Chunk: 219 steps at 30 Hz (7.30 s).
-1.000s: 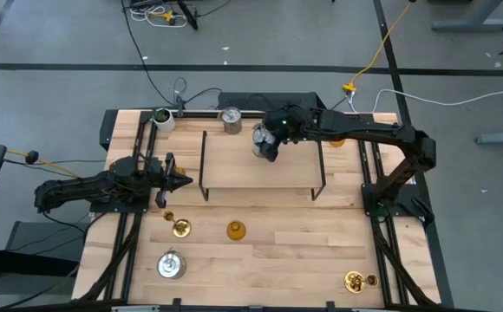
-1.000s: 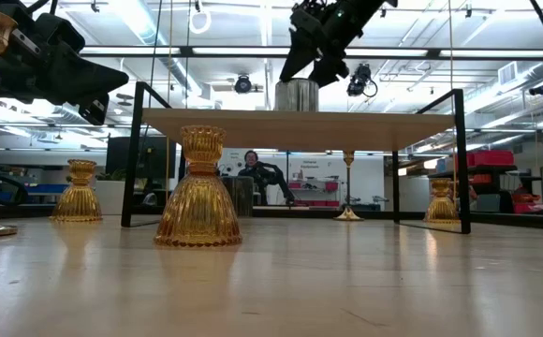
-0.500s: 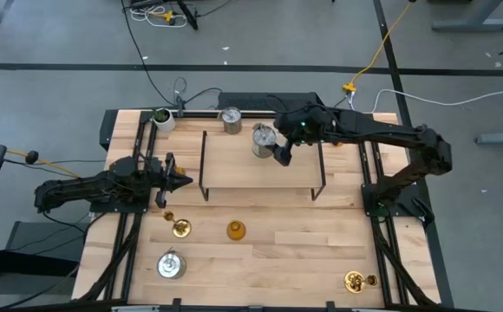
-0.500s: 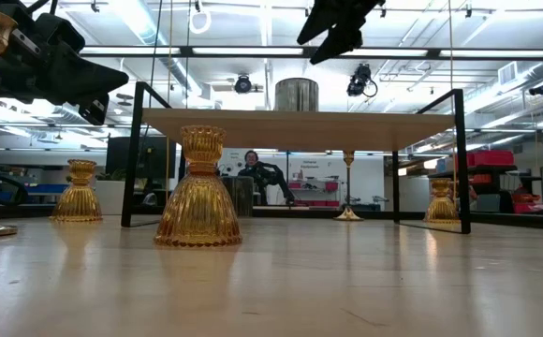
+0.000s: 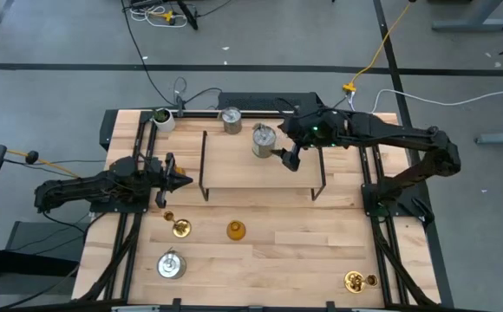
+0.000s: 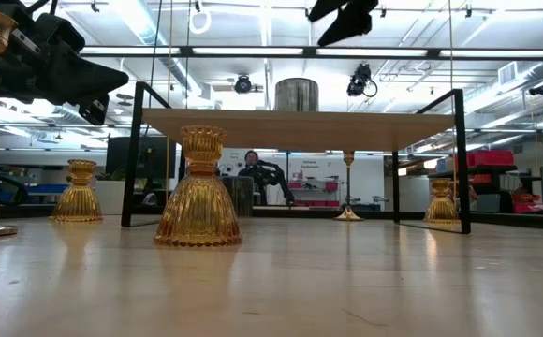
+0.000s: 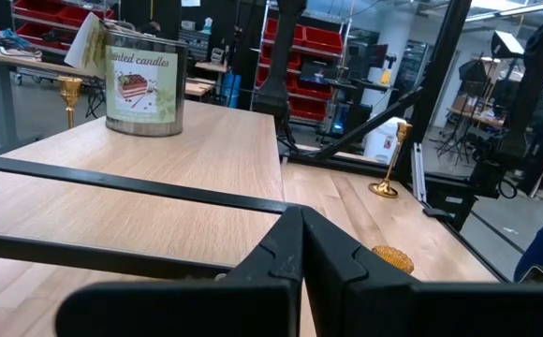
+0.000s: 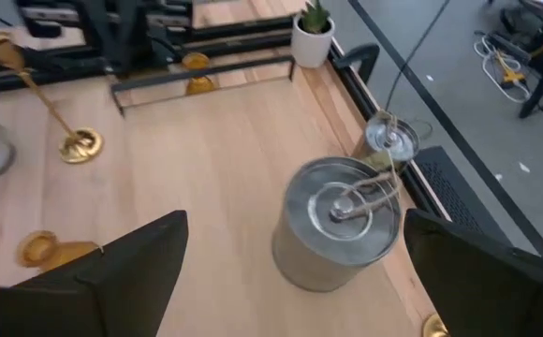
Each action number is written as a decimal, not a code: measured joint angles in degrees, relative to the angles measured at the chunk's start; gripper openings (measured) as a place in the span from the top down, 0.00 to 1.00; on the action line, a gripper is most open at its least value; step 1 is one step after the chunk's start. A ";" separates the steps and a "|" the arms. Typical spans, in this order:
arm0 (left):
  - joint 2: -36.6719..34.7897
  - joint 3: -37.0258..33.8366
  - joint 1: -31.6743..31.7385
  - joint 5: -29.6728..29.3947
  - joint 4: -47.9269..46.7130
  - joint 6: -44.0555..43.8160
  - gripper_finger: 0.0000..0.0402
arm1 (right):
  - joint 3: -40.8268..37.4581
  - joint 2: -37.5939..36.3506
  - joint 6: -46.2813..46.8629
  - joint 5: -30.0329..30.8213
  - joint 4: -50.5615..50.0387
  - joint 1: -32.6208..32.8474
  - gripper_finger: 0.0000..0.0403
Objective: Pick & Place candle stick holders
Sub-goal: Put the top candle holder on the shelf
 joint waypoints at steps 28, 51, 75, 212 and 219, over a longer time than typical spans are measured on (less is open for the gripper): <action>0.00 0.01 0.00 0.00 0.00 0.01 0.98 | 0.00 -5.74 2.49 1.74 -3.52 8.76 0.01; 0.00 0.01 0.00 0.00 0.00 0.01 0.98 | 0.00 -5.06 0.95 6.43 -6.45 -9.57 0.01; 0.00 0.02 0.00 0.00 0.00 0.02 0.98 | 0.00 7.70 -4.63 5.79 -4.56 -25.75 0.01; -0.01 0.02 0.00 0.00 0.00 0.02 0.98 | 0.00 21.33 4.40 1.31 -5.33 -32.48 0.61; -0.01 0.00 0.00 0.00 0.00 0.02 0.98 | 0.00 21.33 4.40 1.31 -5.34 -32.48 0.61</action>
